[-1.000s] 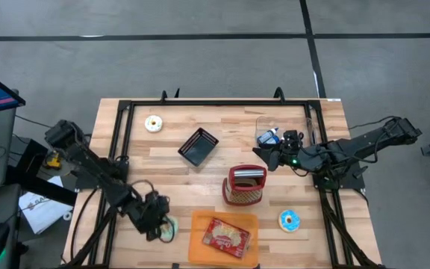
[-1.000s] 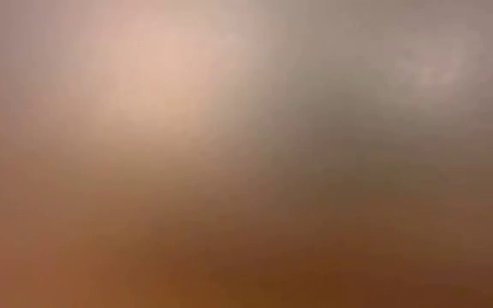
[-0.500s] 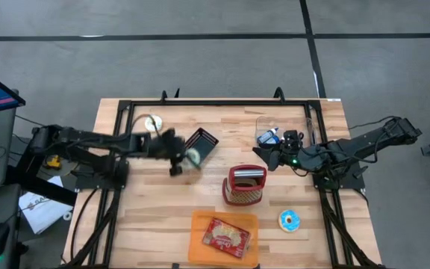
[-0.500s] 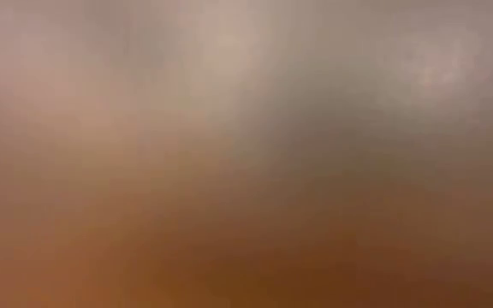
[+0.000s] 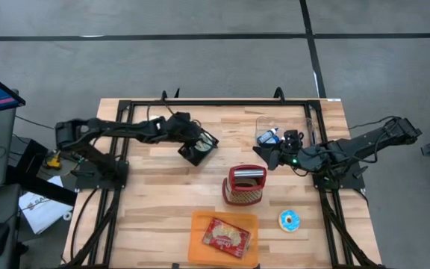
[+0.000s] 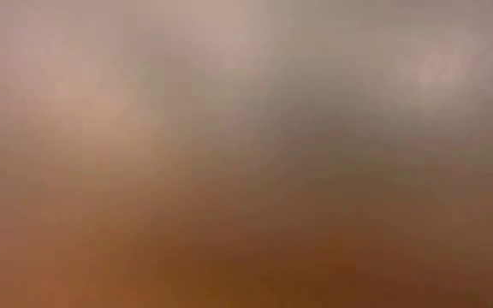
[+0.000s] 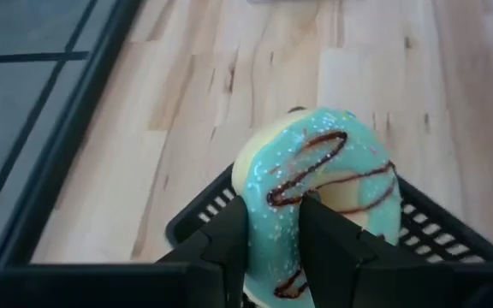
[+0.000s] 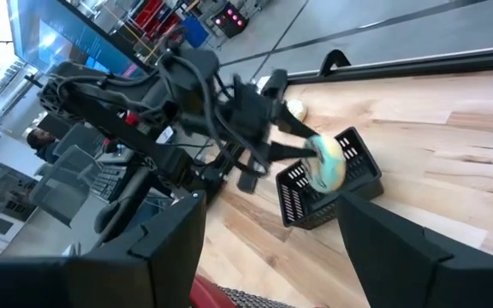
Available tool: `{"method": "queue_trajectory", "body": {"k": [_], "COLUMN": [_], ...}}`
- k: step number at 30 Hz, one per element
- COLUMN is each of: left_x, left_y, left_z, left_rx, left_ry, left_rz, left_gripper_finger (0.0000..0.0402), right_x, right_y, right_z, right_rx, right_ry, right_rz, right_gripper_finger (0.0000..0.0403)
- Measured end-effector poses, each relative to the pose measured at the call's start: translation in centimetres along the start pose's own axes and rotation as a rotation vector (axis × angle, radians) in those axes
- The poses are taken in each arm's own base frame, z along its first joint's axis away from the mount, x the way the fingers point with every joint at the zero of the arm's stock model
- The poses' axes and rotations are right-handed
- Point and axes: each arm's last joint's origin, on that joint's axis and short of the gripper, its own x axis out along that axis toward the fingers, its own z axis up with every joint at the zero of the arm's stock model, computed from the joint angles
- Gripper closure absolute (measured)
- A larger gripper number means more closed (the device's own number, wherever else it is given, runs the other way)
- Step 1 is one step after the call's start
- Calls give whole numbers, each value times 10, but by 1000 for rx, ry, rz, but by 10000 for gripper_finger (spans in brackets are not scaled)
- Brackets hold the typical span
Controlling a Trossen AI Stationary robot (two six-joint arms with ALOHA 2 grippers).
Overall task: Pick & Place Food Item
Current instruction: Put the light blue donut into the black bin, then put the white donut into the black bin
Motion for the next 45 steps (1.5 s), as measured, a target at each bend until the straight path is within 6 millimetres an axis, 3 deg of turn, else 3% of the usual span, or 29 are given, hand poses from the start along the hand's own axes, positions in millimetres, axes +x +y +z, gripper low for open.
{"method": "queue_trajectory", "body": {"k": [6,19,35,45], "left_x": [13,15,15,20], "left_y": [-2,6,6,5], "left_z": [-2,-6,-7,-10], "left_rx": [106,151,152,152], "left_ry": [-8,19,26,42], "left_rz": [0,24,23,30], "left_gripper_finger": [312,309,231,215], "right_x": [0,0,0,-3], "right_y": [0,0,1,2], "right_z": [0,0,0,-2], "right_rx": [3,8,14,12], "right_ry": [-9,-7,-7,2], "right_rz": [-6,-7,2,14], "right_gripper_finger": [148,148,148,148]}}
